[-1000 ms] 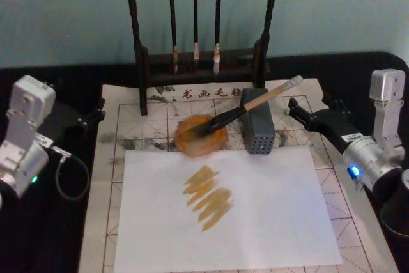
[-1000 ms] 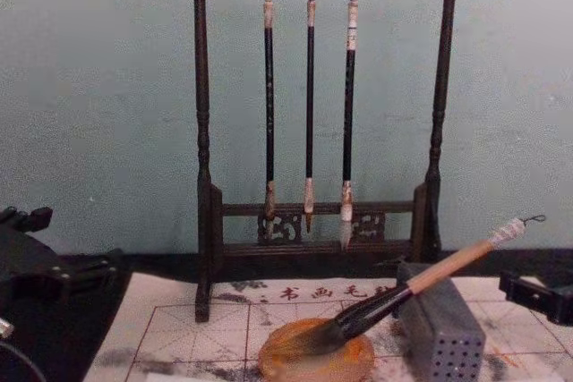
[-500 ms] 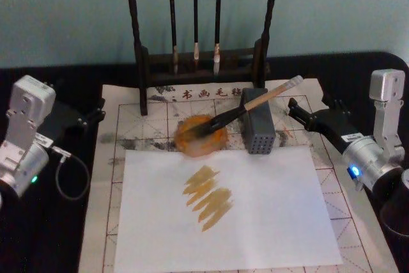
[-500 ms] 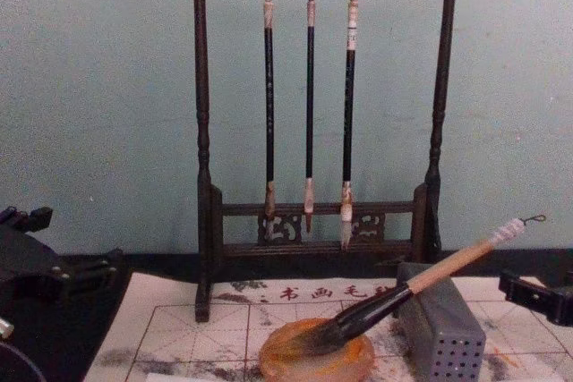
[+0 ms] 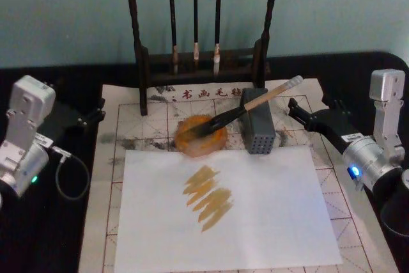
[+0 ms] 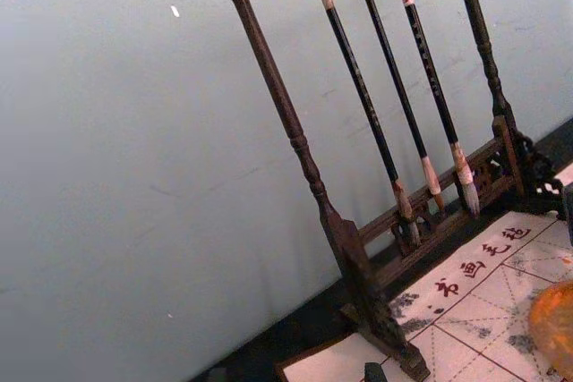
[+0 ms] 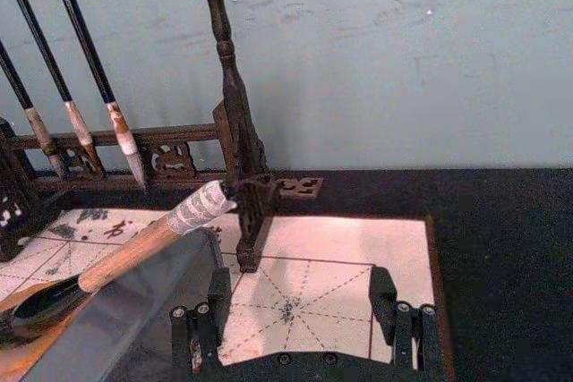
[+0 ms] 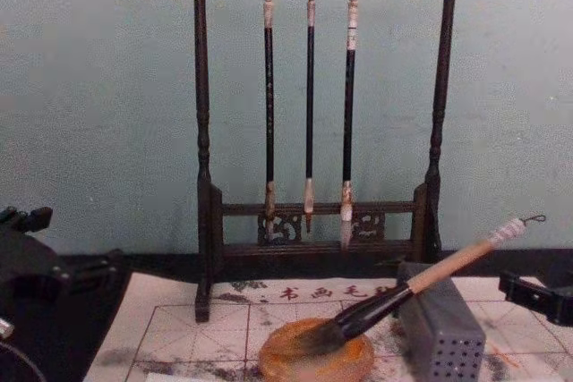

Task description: Pick up the brush from the inkstone, write on the paper, then place the brush back to its original position.

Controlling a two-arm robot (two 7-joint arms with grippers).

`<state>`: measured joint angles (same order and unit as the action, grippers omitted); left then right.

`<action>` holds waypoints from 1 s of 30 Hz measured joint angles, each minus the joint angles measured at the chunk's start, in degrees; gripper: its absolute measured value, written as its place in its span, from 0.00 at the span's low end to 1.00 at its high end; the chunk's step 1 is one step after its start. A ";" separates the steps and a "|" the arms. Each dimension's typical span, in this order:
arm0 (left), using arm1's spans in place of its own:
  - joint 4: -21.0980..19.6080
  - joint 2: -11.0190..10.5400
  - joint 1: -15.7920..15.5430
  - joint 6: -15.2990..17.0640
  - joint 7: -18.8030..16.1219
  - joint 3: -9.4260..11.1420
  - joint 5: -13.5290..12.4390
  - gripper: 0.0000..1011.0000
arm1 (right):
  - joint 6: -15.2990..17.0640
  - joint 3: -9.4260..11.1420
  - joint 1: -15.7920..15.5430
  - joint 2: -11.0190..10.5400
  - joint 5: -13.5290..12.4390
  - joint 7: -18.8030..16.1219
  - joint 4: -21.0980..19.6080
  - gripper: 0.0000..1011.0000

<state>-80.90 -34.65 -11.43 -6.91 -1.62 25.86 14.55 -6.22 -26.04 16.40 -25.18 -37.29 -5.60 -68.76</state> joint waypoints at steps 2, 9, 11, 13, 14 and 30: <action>0.00 0.00 0.00 0.00 0.00 0.00 0.00 0.99 | 0.00 0.00 0.00 0.00 0.00 0.00 0.00 0.99; 0.00 0.00 0.00 0.00 0.00 0.00 0.00 0.99 | 0.00 0.00 0.00 0.00 0.00 0.00 0.00 0.99; 0.00 0.00 0.00 0.00 0.00 0.00 0.00 0.99 | 0.00 0.00 0.00 0.00 0.00 0.00 0.00 0.99; 0.00 0.00 0.00 0.00 0.00 0.00 0.00 0.99 | 0.00 0.00 0.00 0.00 0.00 0.00 0.00 0.99; 0.00 0.00 0.00 0.00 0.00 0.00 0.00 0.99 | 0.00 0.00 0.00 0.00 0.00 0.00 0.00 0.99; 0.00 0.00 0.00 0.00 0.00 0.00 0.00 0.99 | 0.00 0.00 0.00 0.00 0.00 0.00 0.00 0.99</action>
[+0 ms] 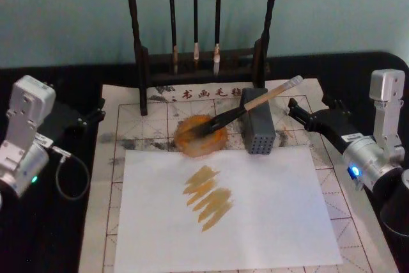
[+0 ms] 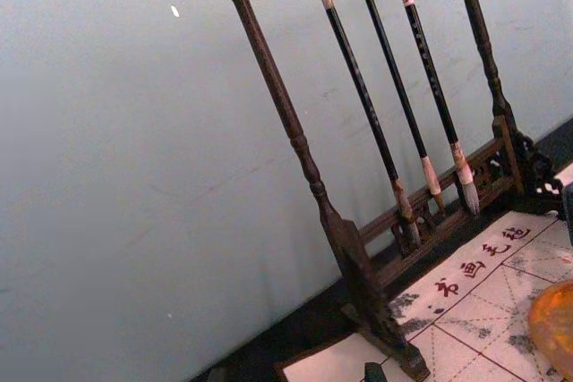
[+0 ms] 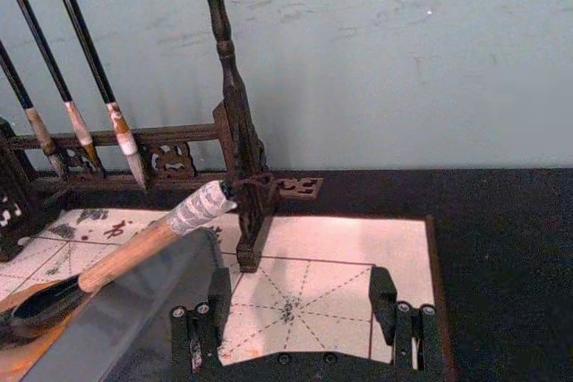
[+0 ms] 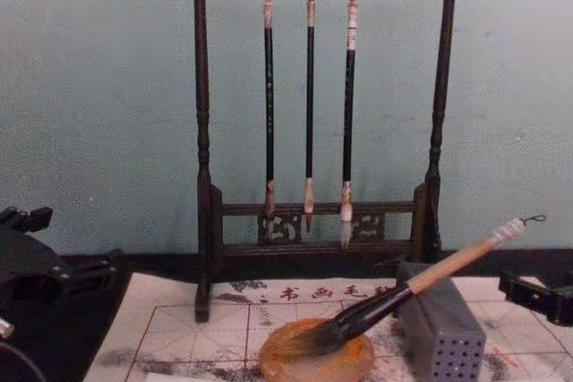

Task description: Pick up the brush from the inkstone, write on the paper, then place the brush back to its original position.

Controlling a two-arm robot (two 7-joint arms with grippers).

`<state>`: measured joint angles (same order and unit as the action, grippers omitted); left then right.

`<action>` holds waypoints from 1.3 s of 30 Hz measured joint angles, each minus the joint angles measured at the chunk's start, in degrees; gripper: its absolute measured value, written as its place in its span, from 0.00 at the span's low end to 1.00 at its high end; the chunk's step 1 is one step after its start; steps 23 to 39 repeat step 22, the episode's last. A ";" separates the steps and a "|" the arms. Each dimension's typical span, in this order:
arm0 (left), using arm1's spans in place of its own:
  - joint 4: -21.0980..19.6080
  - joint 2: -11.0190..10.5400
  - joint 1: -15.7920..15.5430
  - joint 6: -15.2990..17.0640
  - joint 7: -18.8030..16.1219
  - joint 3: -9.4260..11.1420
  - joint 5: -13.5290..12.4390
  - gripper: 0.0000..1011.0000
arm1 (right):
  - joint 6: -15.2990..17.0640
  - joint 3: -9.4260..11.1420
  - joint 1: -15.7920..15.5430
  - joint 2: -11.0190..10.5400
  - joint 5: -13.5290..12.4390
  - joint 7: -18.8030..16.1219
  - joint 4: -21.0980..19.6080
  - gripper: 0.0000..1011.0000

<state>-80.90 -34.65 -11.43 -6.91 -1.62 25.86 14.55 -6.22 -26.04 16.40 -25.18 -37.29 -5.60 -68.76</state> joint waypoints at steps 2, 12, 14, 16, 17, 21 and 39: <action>0.00 0.00 0.00 0.00 0.00 0.00 0.00 0.99 | 0.00 0.00 0.00 0.00 0.00 0.00 0.00 0.99; 0.00 0.00 0.00 0.00 0.00 0.00 0.00 0.99 | 0.00 0.00 0.00 0.00 0.00 0.00 0.00 0.99; 0.00 0.00 0.00 0.00 0.00 0.00 0.00 0.99 | 0.00 0.00 0.00 0.00 0.00 0.00 0.00 0.99; 0.00 0.00 0.00 0.00 0.00 0.00 0.00 0.99 | 0.00 0.00 0.00 0.00 0.00 0.00 0.00 0.99; 0.00 0.00 0.00 0.00 0.00 0.00 0.00 0.99 | 0.00 0.00 0.00 0.00 0.00 0.00 0.00 0.99; 0.00 0.00 0.00 0.00 0.00 0.00 0.00 0.99 | 0.00 0.00 0.00 0.00 0.00 0.00 0.00 0.99; 0.00 0.00 0.00 0.00 0.00 0.00 0.00 0.99 | 0.00 0.00 0.00 0.00 0.00 0.00 0.00 0.99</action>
